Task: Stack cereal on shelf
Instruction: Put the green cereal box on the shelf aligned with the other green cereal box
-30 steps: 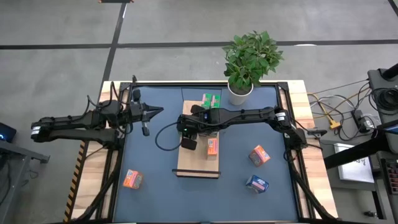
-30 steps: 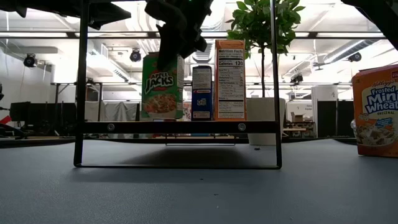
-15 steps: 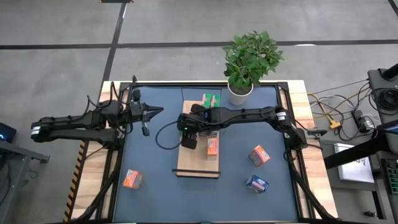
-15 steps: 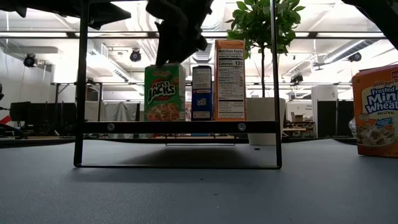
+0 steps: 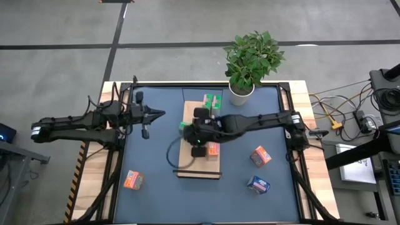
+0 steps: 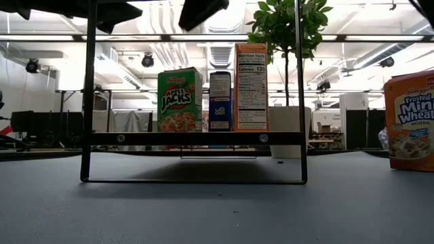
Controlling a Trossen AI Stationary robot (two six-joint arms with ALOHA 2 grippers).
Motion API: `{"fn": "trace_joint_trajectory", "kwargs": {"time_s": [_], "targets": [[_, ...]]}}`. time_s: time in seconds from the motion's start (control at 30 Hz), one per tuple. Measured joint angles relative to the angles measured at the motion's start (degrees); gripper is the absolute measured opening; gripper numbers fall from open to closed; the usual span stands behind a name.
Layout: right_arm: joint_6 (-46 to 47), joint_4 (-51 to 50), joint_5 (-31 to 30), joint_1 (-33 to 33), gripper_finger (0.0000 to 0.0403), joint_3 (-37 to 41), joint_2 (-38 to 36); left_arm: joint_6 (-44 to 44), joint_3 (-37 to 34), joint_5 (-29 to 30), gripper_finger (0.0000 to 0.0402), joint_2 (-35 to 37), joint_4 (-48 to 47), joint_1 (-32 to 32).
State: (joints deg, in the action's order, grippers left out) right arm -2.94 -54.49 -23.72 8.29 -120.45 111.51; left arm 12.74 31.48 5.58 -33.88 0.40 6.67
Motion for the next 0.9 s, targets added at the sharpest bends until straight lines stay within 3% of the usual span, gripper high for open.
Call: {"fn": "trace_joint_trajectory", "kwargs": {"time_s": [0.27, 0.57, 0.9], "targets": [[-0.3, 5.3, -0.9, 5.6, 0.0106, 9.9, -6.2, -1.6, 0.0, -1.8, 0.0000, -1.1, 1.2, -1.0], [-4.6, 27.4, -0.9, 8.8, 0.0059, 33.0, -16.8, -4.7, 0.0, -2.1, 0.0000, -3.6, 2.9, -4.1], [-12.2, 54.4, 0.1, 9.0, 0.0053, 56.0, -29.2, -8.5, 0.0, -2.1, 0.0000, -8.5, 4.7, -10.1]]}}
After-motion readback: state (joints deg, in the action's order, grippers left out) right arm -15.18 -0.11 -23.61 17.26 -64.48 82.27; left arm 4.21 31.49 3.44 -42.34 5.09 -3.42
